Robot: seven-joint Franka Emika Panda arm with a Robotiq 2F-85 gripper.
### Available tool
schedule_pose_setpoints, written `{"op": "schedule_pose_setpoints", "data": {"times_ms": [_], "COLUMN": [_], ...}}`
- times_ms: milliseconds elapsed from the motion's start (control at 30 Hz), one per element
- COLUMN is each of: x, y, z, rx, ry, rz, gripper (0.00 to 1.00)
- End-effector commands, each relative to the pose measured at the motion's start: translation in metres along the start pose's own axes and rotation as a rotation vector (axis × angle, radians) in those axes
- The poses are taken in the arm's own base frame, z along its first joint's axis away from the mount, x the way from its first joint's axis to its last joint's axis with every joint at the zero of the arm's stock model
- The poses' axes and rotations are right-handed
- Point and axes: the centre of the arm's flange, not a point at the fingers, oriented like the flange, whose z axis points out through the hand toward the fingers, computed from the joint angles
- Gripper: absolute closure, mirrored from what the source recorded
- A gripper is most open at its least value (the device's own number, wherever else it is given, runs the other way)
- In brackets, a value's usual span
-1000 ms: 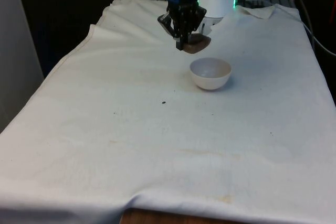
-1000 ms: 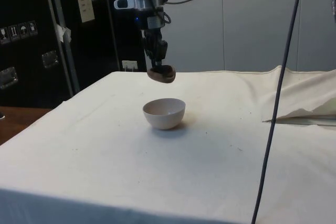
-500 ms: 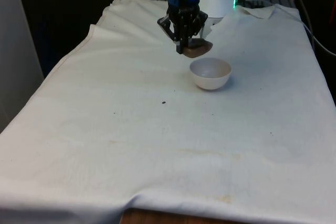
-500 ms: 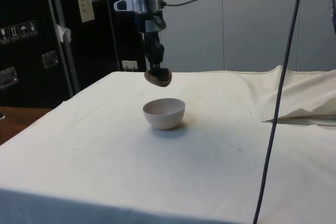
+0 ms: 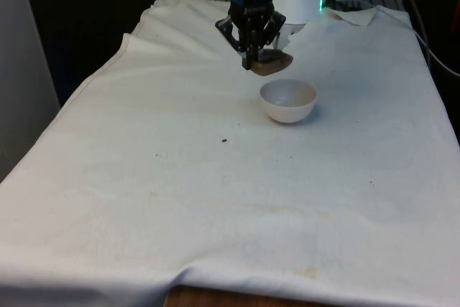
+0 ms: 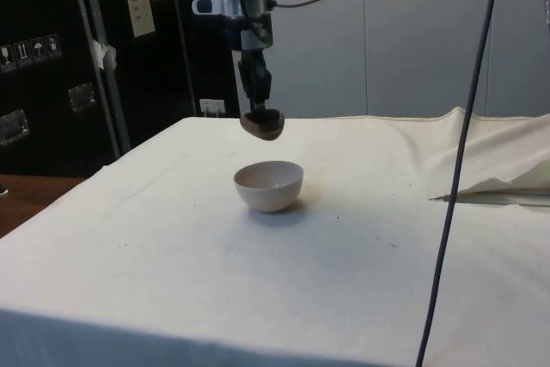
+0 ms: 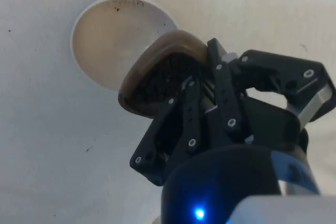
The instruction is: Pour the coffee beans from the cup into the bowl.
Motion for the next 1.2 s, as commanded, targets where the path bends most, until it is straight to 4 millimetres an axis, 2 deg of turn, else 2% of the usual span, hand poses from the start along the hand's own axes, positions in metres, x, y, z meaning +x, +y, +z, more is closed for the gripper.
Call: {"op": "schedule_pose_setpoints", "data": {"times_ms": [0, 1167], "x": [-0.002, -0.014], "y": [-0.001, -0.003], "z": [-0.001, -0.008], "rx": [-0.008, -0.030], "ry": [0.001, -0.015], "rz": [0.013, 0.157], "gripper": [1.00, 1.00]}}
